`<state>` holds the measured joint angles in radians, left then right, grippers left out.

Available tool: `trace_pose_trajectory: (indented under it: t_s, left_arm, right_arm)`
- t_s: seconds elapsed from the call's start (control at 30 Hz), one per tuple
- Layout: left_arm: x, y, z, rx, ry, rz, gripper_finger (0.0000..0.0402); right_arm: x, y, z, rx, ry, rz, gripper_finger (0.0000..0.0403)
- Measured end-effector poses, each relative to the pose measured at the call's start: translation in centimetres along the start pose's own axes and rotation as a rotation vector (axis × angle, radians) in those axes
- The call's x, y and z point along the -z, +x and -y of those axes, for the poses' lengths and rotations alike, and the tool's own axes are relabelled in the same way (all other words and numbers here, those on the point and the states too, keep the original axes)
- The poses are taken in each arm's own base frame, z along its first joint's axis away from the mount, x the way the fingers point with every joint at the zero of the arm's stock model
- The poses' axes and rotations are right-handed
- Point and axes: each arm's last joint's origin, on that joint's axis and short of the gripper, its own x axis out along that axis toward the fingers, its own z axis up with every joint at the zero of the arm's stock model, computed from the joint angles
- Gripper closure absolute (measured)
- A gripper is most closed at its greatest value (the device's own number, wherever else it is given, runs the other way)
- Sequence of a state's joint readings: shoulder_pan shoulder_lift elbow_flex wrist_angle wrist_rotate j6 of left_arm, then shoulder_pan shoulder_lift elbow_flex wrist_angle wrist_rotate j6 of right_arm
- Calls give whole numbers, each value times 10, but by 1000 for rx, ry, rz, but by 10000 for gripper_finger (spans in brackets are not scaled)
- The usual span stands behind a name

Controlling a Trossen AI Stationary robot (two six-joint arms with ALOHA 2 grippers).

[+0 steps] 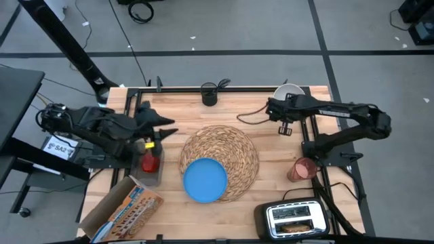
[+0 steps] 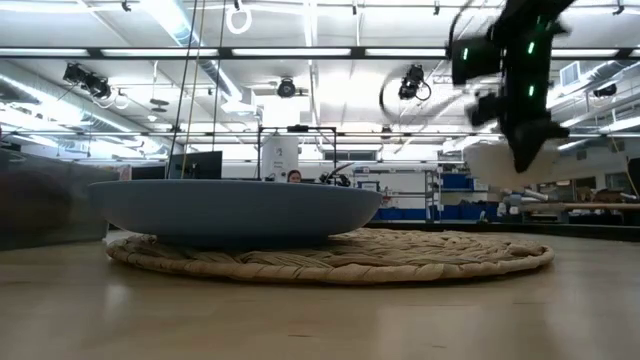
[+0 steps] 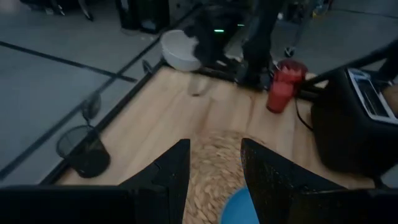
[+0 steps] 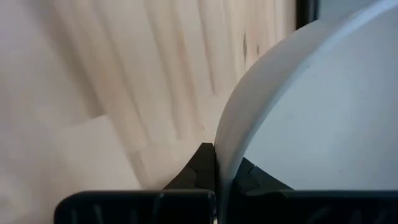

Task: Arrange a breakfast setting
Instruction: Put the white bowl on the brown placemat at the top of the blue plate

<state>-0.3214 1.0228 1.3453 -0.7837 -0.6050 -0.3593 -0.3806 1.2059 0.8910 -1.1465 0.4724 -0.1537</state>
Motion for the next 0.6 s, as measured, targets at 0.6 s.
trace_pose_trajectory:
  t_s: [0.6]
  left_arm:
    - [3,-24,9,143,23,19,253]
  right_arm:
    - [-82,-129,-148,-63,-543,479,396]
